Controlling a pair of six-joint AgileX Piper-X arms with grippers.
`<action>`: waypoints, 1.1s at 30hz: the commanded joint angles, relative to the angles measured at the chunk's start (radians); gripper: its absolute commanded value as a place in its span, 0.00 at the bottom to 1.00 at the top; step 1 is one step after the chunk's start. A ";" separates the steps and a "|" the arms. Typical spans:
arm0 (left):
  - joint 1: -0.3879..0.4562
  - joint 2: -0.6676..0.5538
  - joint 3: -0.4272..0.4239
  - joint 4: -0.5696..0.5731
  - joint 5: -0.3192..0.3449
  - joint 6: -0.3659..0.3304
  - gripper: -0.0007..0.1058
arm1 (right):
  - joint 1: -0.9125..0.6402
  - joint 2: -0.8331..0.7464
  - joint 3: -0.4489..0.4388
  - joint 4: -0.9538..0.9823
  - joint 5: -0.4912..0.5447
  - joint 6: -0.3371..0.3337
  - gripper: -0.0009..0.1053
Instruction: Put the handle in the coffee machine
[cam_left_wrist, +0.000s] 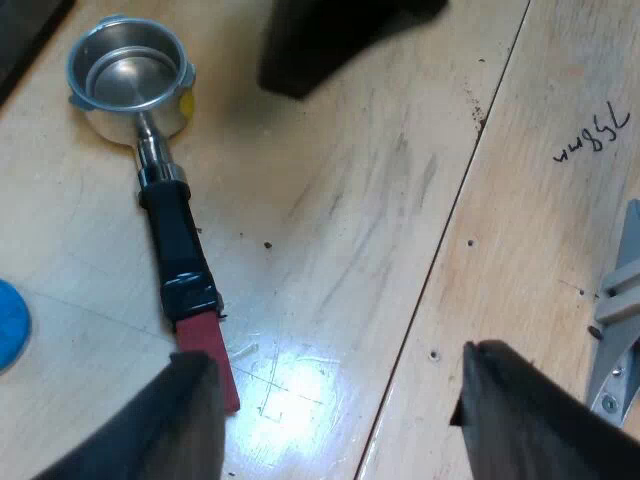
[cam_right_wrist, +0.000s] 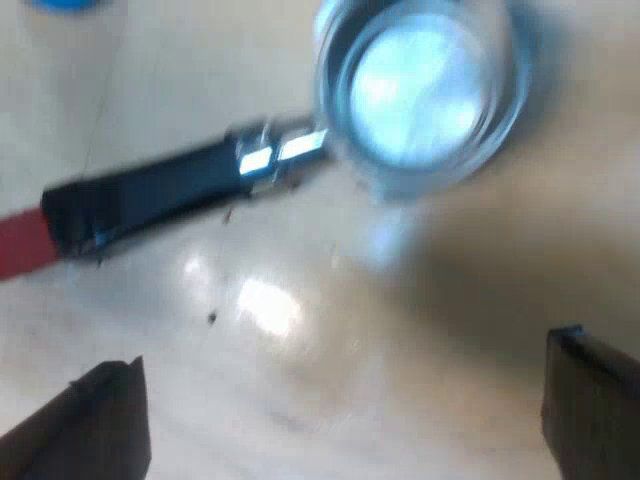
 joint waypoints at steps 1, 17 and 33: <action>0.001 -0.001 -0.007 0.003 -0.001 0.002 0.52 | -0.070 -0.003 -0.038 0.014 0.005 -0.123 0.79; 0.001 -0.001 -0.007 0.003 -0.001 0.002 0.52 | -0.193 0.073 -0.049 -0.043 -0.082 -0.341 0.78; 0.001 -0.001 -0.007 0.003 -0.001 0.002 0.52 | -0.208 0.172 -0.049 -0.149 -0.147 -0.414 0.78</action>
